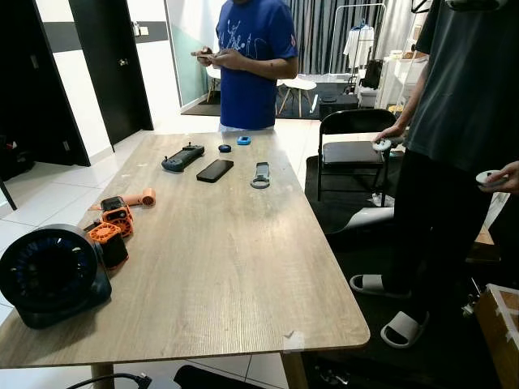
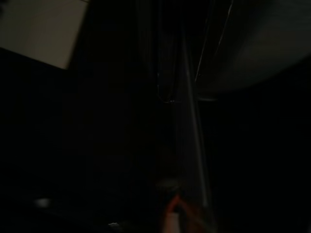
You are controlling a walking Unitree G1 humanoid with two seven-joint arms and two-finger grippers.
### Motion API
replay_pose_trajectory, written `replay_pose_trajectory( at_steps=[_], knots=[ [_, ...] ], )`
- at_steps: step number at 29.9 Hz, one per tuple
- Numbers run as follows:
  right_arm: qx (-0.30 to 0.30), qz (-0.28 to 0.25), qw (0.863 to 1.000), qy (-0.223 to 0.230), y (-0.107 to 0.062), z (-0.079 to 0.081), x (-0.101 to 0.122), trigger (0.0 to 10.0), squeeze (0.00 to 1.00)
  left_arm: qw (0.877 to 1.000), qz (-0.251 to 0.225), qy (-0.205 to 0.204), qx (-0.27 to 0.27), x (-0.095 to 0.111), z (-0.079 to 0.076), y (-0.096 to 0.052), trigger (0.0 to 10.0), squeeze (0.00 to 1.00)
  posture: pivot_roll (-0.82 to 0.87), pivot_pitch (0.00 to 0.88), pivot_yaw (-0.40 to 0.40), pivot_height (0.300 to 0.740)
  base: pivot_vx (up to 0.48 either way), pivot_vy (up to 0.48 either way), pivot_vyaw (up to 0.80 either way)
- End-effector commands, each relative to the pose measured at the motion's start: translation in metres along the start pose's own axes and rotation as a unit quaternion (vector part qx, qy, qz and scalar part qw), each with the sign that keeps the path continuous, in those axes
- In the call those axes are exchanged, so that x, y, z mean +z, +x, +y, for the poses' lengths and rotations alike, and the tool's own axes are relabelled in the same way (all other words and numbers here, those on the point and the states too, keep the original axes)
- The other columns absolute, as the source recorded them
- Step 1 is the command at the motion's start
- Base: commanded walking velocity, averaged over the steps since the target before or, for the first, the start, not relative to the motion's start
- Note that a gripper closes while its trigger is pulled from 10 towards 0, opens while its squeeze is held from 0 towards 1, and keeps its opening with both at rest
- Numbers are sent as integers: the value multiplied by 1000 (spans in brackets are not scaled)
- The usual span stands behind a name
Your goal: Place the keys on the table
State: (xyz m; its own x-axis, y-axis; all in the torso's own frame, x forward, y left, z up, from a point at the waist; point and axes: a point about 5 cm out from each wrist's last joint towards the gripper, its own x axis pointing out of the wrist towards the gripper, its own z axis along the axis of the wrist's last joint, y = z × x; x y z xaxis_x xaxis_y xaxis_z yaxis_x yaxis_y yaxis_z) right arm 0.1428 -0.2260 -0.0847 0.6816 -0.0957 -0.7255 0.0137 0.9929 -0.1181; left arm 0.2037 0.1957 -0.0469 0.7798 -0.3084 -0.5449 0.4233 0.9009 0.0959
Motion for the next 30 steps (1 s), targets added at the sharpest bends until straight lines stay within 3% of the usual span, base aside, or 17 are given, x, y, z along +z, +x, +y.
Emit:
replay_pose_trajectory(
  at_steps=[1,3,6,7,10,11,12,16,18,21,22,23,24,25,26,29,30],
  knots=[
    [-54,-19,998,11,-5,-19,0,10000,0,1000,11,5,7,-8,7,-8,10000,0,52,52,43,740,0,0,0],
    [-54,-19,998,11,-5,-19,0,10000,0,1000,11,5,7,-8,7,-8,10000,0,52,52,43,740,0,0,0],
    [-173,-56,983,27,-18,-61,1,10000,0,1000,3,0,5,-10,5,-11,10000,0,42,55,48,740,0,0,0],
    [-173,-56,983,27,-18,-61,1,10000,0,1000,3,0,5,-10,5,-11,10000,0,42,55,48,740,0,0,0],
    [-264,-114,957,37,-32,-99,14,10000,0,1000,-16,-2,-7,-9,-1,-12,10000,0,33,57,52,740,0,0,0],
    [-264,-114,957,37,-32,-99,14,10000,0,1000,-16,-2,-7,-9,-1,-12,10000,0,33,57,52,740,0,0,0],
    [-291,-150,944,37,-38,-115,26,10000,0,1000,-15,9,-18,-10,-5,-12,10000,0,31,59,52,740,0,0,0],
    [-325,-195,924,45,-45,-134,43,10000,0,1000,-11,14,-22,-10,-8,-10,10000,0,30,60,51,740,0,0,0],
    [-352,-248,901,54,-52,-150,66,10000,0,1000,-15,12,-21,-8,-9,-8,10000,0,29,59,51,740,0,0,0],
    [-359,-267,892,55,-54,-155,75,10000,0,1000,-16,12,-21,-7,-9,-7,10000,0,28,58,52,740,0,0,0],
    [-364,-296,881,59,-57,-160,90,10000,0,1000,-16,12,-21,-7,-9,-7,10000,0,28,58,52,740,0,0,0],
    [-364,-296,881,59,-57,-160,90,10000,0,1000,-16,12,-21,-7,-9,-7,10000,0,28,58,52,740,0,0,0],
    [-363,-327,870,65,-58,-164,109,10000,0,1000,-15,12,-21,-6,-10,-6,10000,0,25,56,53,740,0,0,0],
    [-342,-344,871,80,-54,-165,132,10000,0,1000,-14,12,-22,-6,-10,-5,10000,0,20,54,58,740,0,0,0],
    [-342,-344,871,80,-54,-165,132,10000,0,1000,-14,12,-22,-6,-10,-5,10000,0,20,54,58,740,0,0,0],
    [-266,-389,877,92,-43,-154,192,10000,0,1000,-13,13,-24,-5,-11,-4,10000,0,22,52,55,740,0,0,0],
    [-266,-389,877,92,-43,-154,192,10000,0,1000,-13,13,-24,-5,-11,-4,10000,0,22,52,55,740,0,0,0]
  ],
)
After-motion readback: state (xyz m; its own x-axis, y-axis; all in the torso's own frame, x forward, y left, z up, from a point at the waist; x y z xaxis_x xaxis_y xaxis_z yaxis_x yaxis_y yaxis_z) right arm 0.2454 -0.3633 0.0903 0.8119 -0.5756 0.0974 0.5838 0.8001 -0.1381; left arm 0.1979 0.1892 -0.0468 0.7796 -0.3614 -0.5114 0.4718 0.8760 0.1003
